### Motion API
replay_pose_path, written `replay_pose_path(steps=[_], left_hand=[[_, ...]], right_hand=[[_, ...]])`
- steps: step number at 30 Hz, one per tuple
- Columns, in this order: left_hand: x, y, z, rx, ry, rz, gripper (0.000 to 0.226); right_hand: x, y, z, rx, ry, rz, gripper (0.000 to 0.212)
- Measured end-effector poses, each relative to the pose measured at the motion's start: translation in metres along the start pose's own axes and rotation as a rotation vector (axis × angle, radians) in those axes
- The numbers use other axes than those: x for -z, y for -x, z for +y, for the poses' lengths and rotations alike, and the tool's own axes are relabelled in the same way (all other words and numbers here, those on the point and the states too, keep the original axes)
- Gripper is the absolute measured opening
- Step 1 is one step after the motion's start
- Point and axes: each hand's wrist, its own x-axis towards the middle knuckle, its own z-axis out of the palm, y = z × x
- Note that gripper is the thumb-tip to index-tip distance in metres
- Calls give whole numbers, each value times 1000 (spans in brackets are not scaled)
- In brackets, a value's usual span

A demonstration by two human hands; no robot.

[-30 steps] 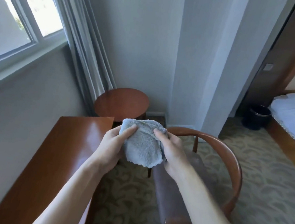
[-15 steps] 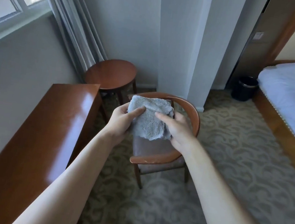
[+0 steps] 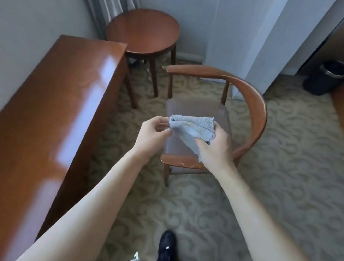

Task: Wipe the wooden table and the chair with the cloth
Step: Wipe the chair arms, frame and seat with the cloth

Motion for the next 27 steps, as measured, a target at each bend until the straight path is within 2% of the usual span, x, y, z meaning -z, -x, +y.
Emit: replay_pose_path(steps=[5,8,10,12,13,14,19,22,25,27], left_hand=[[-8,-29,-87,224,-231,95,25],[-24,-51,-137,334,-298,130,30],[-39,-65,-164,375,-294,147,32],[-56,-75,-182,399,-253,144,33],[-65,-81,-189,403,-230,138,32],[-74,-85,-195,398,-212,135,30],[-106,-91,-204,300,-230,210,23],[-113,-84,-203,248,-246,301,25],[-116,-88,-199,253,-348,306,33],[-119,-91,-197,193,-540,286,41]], right_hand=[[-28,-16,75,90,390,36,39],[-52,-30,118,244,581,28,48],[-77,-33,143,288,633,-166,47],[-102,-27,169,210,694,-461,59],[-113,-21,184,164,753,-546,69],[-121,-16,199,150,805,-558,73],[-121,-11,232,306,914,-417,58],[-107,-10,239,292,907,-338,53],[-82,-8,251,264,932,-262,55],[-60,-12,261,238,967,-231,55]])
